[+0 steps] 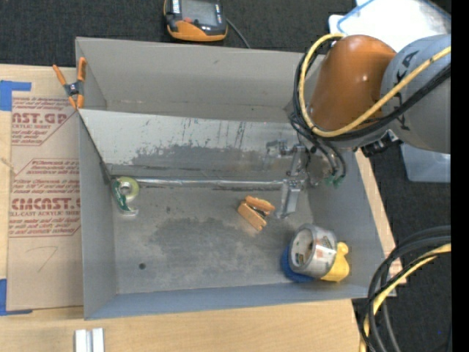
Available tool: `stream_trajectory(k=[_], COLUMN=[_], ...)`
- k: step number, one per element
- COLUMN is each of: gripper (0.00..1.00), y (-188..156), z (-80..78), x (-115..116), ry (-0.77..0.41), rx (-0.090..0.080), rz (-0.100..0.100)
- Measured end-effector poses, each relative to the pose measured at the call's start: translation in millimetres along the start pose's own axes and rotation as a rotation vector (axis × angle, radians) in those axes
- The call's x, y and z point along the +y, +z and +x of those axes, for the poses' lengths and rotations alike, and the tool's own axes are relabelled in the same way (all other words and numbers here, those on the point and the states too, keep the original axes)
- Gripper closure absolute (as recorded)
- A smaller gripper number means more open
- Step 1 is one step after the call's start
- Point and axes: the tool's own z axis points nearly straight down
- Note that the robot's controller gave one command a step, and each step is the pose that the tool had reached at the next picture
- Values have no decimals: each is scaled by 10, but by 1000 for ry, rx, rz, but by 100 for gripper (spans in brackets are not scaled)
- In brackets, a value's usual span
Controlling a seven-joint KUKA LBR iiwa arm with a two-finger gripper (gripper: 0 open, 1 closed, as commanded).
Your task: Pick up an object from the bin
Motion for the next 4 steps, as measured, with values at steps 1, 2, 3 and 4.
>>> stream_trajectory(k=[1, 2, 3, 4], gripper=[0, 0, 0, 0], y=[-51, 1335, 514, 1235], z=[-13, -116, -99, -71], x=[-1, -46, -59, -34], ry=[0, 60, -10, 46], rx=[-8, -4, -23, 3], rz=[1, -2, 1, -3])
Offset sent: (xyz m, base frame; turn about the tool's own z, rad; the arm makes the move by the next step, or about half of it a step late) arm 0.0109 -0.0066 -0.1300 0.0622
